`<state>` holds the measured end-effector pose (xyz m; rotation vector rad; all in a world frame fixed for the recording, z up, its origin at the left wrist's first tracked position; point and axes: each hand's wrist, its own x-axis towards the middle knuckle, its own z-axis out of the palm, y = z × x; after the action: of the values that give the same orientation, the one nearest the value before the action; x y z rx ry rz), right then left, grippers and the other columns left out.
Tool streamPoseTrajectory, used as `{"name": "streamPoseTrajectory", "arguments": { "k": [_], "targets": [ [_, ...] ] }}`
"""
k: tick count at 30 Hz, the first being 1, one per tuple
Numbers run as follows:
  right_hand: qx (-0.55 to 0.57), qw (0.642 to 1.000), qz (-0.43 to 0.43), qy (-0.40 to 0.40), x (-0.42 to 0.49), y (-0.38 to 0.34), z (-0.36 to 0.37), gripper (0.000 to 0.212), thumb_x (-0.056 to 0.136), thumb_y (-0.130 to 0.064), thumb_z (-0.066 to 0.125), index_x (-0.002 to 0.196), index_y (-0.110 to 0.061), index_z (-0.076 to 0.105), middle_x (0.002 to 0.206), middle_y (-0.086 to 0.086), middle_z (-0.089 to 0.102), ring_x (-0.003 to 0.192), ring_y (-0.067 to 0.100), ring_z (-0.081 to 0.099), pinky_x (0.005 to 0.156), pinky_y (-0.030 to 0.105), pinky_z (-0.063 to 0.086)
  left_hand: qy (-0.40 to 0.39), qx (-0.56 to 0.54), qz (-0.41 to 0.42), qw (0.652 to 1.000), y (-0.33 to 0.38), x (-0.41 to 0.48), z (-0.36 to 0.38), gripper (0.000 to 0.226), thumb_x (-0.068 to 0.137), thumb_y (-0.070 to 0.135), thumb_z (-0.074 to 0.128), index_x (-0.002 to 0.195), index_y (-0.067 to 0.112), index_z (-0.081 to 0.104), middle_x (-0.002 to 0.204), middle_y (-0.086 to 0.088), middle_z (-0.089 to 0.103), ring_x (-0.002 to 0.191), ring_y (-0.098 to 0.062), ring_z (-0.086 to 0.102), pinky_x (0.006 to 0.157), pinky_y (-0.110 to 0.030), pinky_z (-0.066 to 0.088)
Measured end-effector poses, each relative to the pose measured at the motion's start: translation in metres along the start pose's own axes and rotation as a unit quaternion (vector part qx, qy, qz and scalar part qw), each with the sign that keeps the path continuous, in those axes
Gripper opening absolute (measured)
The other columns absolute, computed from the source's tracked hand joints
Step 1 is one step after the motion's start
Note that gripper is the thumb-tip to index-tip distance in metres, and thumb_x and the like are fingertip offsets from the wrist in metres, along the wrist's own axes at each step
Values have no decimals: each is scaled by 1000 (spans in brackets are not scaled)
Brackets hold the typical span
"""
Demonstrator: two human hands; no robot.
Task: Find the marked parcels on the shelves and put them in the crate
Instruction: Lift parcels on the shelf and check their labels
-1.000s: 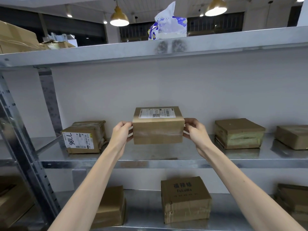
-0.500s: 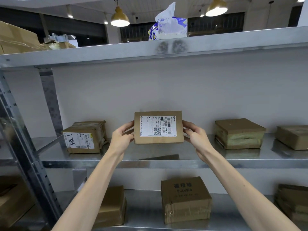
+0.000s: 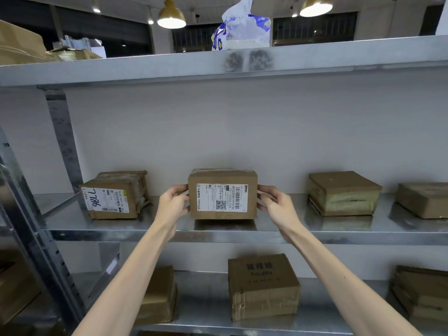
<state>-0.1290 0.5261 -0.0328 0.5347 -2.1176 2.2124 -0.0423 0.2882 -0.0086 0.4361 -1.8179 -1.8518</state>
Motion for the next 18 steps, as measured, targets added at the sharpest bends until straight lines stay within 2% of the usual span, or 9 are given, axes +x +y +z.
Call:
{"name": "streamPoseTrajectory", "arguments": {
  "k": [4, 6, 8, 10, 12, 13, 17, 18],
  "targets": [
    [-11, 1000, 7, -2, -3, 11, 2, 29, 98, 0, 51, 123, -7, 63, 116, -2, 66, 97, -2, 66, 77, 16, 56, 10, 4, -15, 1000, -10, -3, 1, 30, 95, -7, 47, 117, 7, 61, 113, -7, 70, 104, -16, 65, 88, -30, 53],
    [-16, 1000, 3, 4, -5, 11, 5, 30, 98, -2, 53, 125, -7, 62, 118, -2, 66, 100, -1, 65, 78, 15, 56, 15, 15, -16, 1000, -14, -3, -1, 29, 94, -7, 49, 112, 13, 62, 113, -5, 70, 110, -17, 63, 95, -32, 50],
    [-33, 999, -2, 4, -7, 8, 7, 32, 98, -4, 53, 128, -10, 61, 122, -3, 65, 109, 6, 63, 86, 20, 56, 16, 31, -10, 999, -15, -4, -1, 30, 95, -4, 49, 117, 11, 63, 115, -6, 69, 115, -19, 61, 97, -32, 47],
    [-66, 998, -7, 4, -10, 6, 7, 37, 99, -5, 50, 133, -15, 58, 128, -5, 63, 121, 12, 59, 101, 32, 52, 23, 54, 14, 998, -11, -6, 1, 34, 97, -1, 49, 127, 8, 61, 120, -6, 68, 117, -19, 61, 96, -29, 45],
    [-101, 995, -17, 15, -13, 4, 6, 43, 100, -5, 44, 140, -18, 53, 133, -7, 60, 126, 12, 56, 111, 41, 45, 21, 69, 52, 996, -5, -8, 2, 39, 98, 0, 49, 135, 9, 56, 128, -5, 65, 123, -18, 58, 97, -25, 42],
    [-112, 993, -25, 26, -14, 2, 5, 44, 100, -6, 43, 142, -19, 51, 135, -9, 59, 127, 11, 55, 113, 42, 43, 13, 80, 75, 994, -1, -9, 1, 43, 98, 0, 49, 139, 12, 52, 134, -4, 61, 128, -17, 55, 100, -24, 40],
    [-189, 978, -70, 53, -21, -19, -4, 45, 104, -19, 46, 148, -18, 46, 147, -3, 54, 133, 9, 49, 109, 21, 34, -2, 162, 170, 972, 14, -11, -3, 55, 96, -1, 48, 147, 20, 46, 151, 2, 48, 141, -14, 41, 110, -25, 30],
    [-211, 973, -81, 52, -22, -26, -7, 47, 104, -24, 47, 150, -19, 43, 150, -3, 50, 136, 9, 46, 109, 21, 32, 1, 182, 192, 964, 19, -14, -3, 55, 97, 1, 48, 148, 21, 46, 152, 4, 47, 143, -13, 38, 112, -24, 27]
  ]
}}
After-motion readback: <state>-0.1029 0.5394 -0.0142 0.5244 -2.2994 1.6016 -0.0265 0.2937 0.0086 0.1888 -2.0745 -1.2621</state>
